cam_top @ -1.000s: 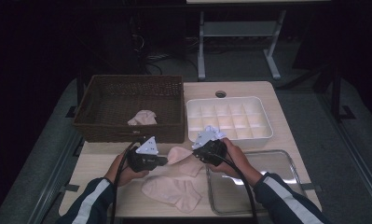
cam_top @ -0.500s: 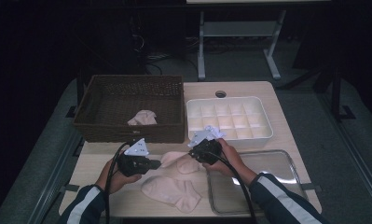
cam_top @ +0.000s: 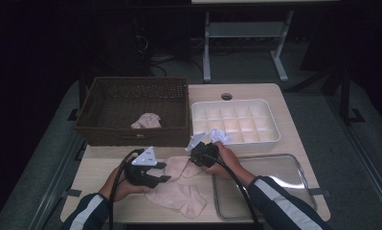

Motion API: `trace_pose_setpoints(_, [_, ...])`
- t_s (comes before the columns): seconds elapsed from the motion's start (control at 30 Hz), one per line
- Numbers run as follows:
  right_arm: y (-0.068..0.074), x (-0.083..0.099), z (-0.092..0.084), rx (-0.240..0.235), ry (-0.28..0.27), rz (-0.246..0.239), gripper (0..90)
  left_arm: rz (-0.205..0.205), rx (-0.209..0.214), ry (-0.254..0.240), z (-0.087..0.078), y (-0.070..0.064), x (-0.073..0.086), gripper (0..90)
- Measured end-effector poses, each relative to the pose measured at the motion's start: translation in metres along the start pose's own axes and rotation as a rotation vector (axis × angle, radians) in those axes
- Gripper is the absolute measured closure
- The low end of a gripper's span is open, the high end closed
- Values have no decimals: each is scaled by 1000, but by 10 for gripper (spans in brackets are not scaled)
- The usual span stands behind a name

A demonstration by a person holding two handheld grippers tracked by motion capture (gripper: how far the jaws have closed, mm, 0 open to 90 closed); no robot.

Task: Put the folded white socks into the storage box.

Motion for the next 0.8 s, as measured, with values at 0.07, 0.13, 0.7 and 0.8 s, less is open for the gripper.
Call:
trace_pose_setpoints(0.07, [0,0,0,-6,0,-8,802,14,13,18,8,-1,-1,506])
trace_pose_setpoints(0.13, [2,-1,0,-11,-6,-9,747,25,17,32,14,-1,-2,523])
trace_pose_setpoints(0.7, [38,1,-24,-82,-18,-133,831,7,21,121,38,3,2,842])
trace_pose_setpoints(0.8, [42,-1,-22,-49,-5,-138,752,23,11,123,36,3,2,873])
Point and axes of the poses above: each handheld gripper's, and its own axes: z roughly forward along the jaws, x roughly out of its underside, y roughly to its left, the point moved 1 cm from there along z, roughly forward along the jaws, and after that the axes turned 11 degrees about -x, right-handed, at the moved point
